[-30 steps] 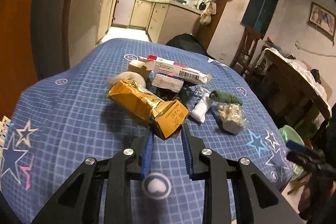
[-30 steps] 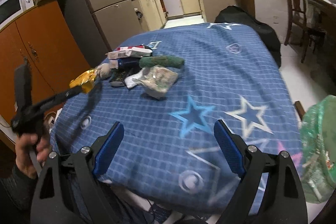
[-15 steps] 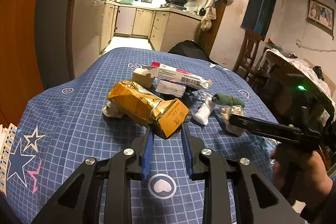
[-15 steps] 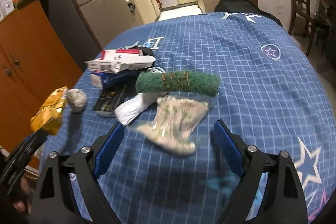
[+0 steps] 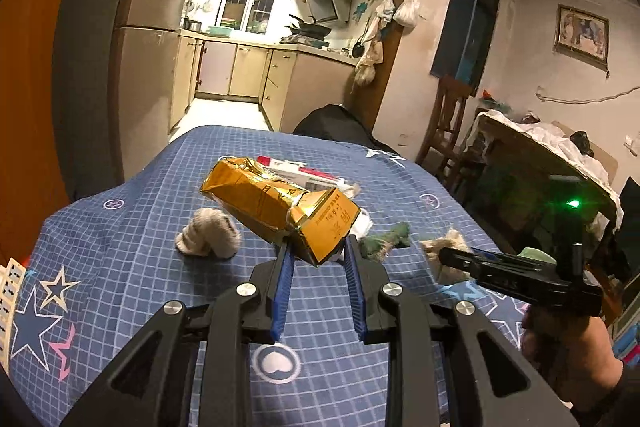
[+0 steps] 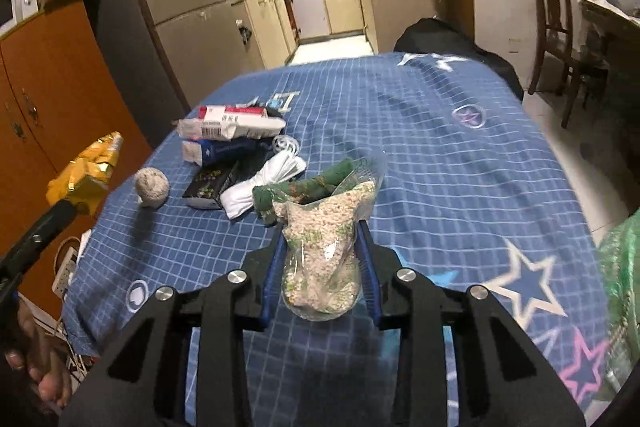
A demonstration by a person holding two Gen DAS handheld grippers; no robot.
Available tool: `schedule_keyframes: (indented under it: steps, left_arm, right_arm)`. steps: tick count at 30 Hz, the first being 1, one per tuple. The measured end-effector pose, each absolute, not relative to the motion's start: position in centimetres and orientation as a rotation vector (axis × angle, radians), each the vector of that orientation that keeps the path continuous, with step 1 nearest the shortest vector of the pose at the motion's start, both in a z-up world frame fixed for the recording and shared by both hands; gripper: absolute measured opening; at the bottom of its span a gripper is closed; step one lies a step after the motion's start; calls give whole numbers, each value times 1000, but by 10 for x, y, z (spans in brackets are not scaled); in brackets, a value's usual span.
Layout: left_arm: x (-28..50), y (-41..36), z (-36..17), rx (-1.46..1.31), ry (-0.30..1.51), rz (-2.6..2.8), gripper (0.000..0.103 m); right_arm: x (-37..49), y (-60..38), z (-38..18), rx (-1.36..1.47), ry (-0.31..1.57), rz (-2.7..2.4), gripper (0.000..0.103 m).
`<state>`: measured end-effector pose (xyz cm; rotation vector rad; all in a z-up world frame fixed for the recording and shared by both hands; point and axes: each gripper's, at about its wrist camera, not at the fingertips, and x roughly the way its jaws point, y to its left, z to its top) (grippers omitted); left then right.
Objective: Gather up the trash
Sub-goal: 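Grasp the gold bag with the left tool while the right tool grasps the seed bag, then carry the gold bag and seed bag over the green trash bin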
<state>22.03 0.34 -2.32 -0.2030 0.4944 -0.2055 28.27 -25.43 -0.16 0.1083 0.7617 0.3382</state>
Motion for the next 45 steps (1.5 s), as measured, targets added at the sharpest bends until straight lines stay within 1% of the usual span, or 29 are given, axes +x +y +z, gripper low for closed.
schedule_keyframes:
  steps: [10, 19, 32, 41, 45]
  left_arm:
    - [219, -28, -7, -180, 475, -248, 26]
    - [223, -86, 11, -135, 457, -375, 26]
    - [218, -206, 38, -37, 409, -594, 26]
    - [214, -308, 53, 13, 400, -767, 26]
    - [214, -356, 51, 34, 417, -839, 26]
  right_arm:
    - [259, -277, 32, 67, 664, 296, 32]
    - [235, -318, 68, 71, 582, 211, 32]
    - [208, -411, 106, 91, 518, 47, 32]
    - [193, -491, 112, 135, 540, -87, 32]
    - [188, -525, 110, 164, 561, -135, 32]
